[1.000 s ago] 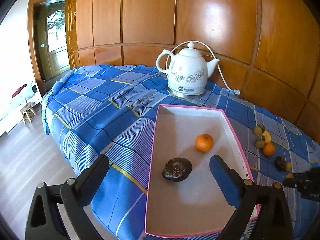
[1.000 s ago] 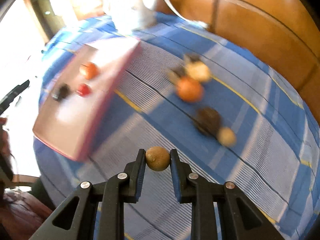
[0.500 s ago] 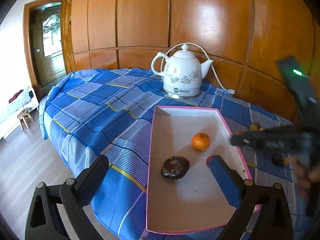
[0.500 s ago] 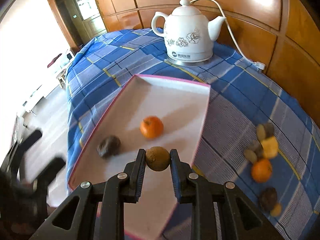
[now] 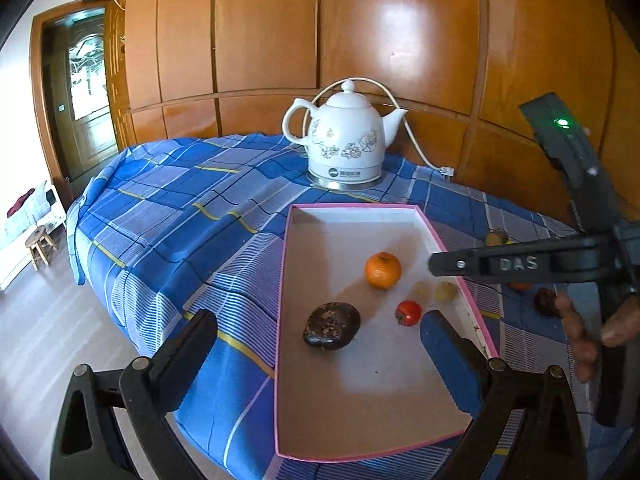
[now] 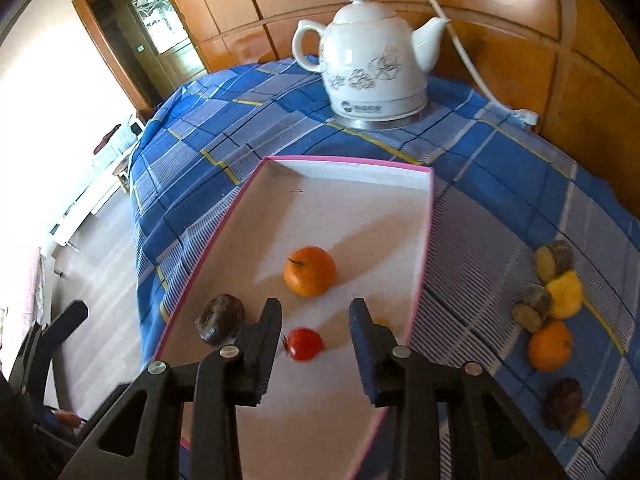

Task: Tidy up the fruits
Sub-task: 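Carry the kiwi over the tray and open the right tool, then reach the open left tool toward the cut brown log slice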

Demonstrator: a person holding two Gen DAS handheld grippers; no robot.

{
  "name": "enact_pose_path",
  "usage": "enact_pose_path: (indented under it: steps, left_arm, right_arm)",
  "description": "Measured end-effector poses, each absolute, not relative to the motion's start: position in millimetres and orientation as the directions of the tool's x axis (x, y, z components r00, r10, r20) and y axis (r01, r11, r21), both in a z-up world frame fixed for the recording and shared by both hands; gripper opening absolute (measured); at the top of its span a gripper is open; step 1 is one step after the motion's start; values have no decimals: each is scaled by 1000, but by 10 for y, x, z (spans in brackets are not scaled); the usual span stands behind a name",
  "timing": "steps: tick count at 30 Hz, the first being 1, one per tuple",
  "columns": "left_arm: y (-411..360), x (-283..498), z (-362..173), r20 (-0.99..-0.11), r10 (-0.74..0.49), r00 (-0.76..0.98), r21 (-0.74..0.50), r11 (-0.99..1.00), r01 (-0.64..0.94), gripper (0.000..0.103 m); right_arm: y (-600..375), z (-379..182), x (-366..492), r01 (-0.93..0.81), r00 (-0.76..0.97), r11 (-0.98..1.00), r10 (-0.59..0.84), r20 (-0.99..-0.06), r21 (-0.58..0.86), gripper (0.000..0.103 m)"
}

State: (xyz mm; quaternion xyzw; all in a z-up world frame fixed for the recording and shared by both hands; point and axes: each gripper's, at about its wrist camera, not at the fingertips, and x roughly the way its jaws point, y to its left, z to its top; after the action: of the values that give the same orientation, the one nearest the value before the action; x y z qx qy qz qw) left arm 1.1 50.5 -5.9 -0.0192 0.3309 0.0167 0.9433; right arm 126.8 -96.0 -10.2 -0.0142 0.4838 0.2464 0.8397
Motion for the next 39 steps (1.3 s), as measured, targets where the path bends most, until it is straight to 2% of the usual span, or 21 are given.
enact_pose_path:
  steps: [14,20,32,39]
  left_arm:
    - [211,-32,-57,-634,-23,773,11,999,39,102]
    - [83,-35,-120,-657,-46,752,27,996,84,102]
    - [-42,37,-197,-711,-169,682,-82,984,159,100]
    - [-178,165,-158,-739,-214,639,-110,974,199,87]
  right_arm:
    - [-1742,9,942,-329,483,924,343,-806,196,35]
    - [-2086,26,808,-289,512,948,270,-815,132,35]
    - [-3077,-55,735,-119,532,990,124,-838,71,35]
    - [-3579,-214,754,-9,527,996,77,-846,85,35]
